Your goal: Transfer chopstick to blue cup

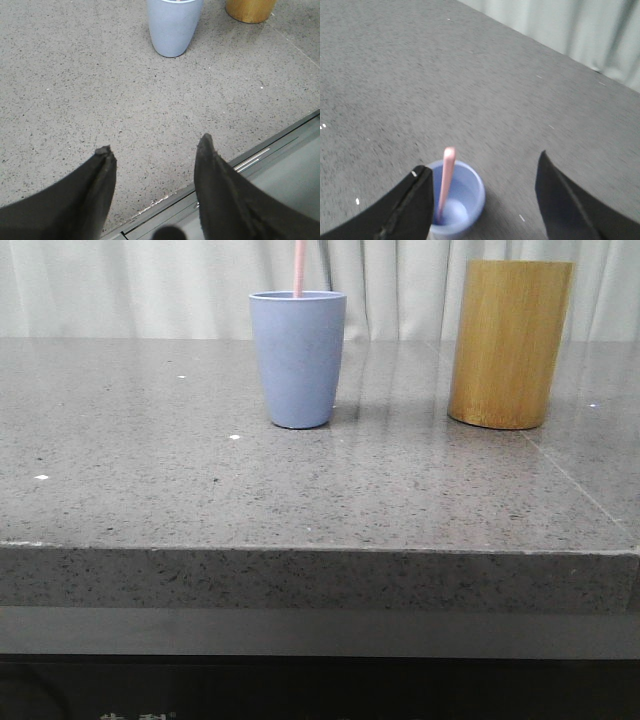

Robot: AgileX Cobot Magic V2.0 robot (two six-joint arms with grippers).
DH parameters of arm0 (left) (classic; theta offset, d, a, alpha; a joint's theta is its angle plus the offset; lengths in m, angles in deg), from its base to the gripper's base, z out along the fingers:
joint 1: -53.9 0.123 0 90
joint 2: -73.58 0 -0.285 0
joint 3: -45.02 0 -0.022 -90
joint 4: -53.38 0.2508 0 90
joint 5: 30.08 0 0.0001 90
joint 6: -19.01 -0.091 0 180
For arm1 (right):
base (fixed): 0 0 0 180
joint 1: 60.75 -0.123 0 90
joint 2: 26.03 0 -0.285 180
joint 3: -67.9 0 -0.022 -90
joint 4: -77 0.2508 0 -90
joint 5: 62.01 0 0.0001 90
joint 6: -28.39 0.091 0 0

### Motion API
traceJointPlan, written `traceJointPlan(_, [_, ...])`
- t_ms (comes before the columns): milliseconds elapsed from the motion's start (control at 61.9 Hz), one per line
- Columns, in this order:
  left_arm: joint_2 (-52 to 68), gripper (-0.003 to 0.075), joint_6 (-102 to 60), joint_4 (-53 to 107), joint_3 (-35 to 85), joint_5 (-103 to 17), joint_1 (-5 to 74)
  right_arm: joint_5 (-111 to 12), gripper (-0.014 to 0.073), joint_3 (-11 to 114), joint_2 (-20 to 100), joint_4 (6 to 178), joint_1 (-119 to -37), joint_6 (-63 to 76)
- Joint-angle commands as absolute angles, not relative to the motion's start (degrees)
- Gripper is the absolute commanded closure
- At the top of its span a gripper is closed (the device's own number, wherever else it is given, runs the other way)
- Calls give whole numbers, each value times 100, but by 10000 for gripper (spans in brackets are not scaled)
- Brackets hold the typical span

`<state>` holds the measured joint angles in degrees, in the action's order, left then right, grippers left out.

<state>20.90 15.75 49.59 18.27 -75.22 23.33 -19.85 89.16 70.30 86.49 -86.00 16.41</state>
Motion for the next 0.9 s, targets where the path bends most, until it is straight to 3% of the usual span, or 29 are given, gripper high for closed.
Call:
traceJointPlan(0, [2120,355,1590,4914,1976,-7147,2292,-1532,127,9074,6332,8705,-8215,1591])
traceJointPlan(161, [2120,355,1590,4914,1976,-7147,2292,-769,127,8549,5616,8705,-7416,1591])
traceJointPlan(420, [2120,355,1590,4914,1976,-7137,2292,-1071,127,6734,4219,8971,-6330,1591])
traceJointPlan(888, [2120,355,1590,4914,1976,-7137,2292,-1175,127,4527,1969,9119,-6209,1586])
